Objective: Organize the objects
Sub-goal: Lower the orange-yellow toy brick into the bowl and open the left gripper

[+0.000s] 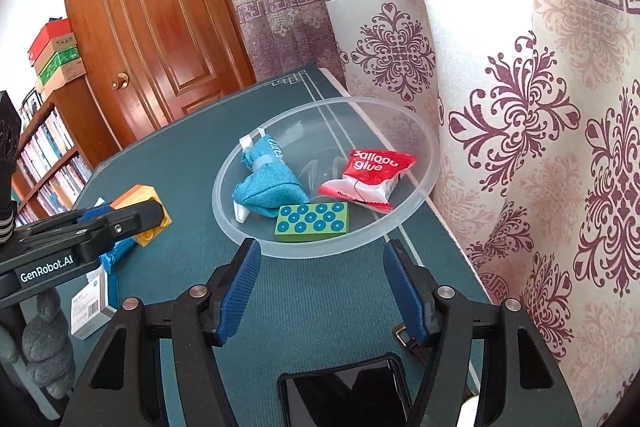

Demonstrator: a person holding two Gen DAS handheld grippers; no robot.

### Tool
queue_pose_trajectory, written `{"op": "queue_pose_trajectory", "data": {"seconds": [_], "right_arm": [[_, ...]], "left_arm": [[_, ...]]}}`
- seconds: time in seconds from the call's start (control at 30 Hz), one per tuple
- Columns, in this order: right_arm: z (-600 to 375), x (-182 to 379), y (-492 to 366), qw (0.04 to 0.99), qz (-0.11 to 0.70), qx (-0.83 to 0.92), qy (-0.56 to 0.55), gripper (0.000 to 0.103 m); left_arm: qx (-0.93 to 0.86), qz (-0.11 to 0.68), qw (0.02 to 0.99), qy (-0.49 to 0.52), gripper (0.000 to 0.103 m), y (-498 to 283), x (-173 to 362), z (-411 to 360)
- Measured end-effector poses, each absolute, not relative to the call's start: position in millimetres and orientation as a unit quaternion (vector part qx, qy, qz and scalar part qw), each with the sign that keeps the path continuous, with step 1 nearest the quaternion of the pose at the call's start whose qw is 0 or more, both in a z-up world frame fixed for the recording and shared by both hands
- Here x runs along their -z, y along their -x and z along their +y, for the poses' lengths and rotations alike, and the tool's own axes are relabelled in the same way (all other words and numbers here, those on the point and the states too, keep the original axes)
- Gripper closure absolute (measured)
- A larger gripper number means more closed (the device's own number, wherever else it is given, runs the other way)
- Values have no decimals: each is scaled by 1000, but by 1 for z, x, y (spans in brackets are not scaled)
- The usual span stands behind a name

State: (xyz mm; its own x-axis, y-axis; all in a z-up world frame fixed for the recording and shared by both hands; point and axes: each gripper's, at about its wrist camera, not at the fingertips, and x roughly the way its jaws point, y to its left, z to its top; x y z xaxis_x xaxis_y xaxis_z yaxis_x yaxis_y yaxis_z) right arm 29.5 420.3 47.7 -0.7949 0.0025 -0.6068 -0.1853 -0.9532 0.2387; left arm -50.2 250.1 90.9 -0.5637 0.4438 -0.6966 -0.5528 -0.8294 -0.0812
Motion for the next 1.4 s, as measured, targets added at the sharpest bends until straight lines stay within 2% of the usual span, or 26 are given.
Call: {"op": "queue_pose_trajectory", "data": {"seconds": [0.6,0.73,0.9,1.17,1.4], "right_arm": [[445,-39,-27,71,169,-929,322,38],[447,-39,-26,71,170,-928,323,38],[447,-39,-23,69,170,-929,322,38],[442,-39,-23,64,165,-930,322,38],[438,-37,-23,58,162,-930,325,38]], "left_arm": [[-865,98,322,373,58,76,-73,319],[-869,90,307,376,42,84,-68,318],[-877,79,287,377,39,87,-66,304],[-885,67,269,375,25,84,-67,288],[-881,53,274,382,23,74,-66,276]]}}
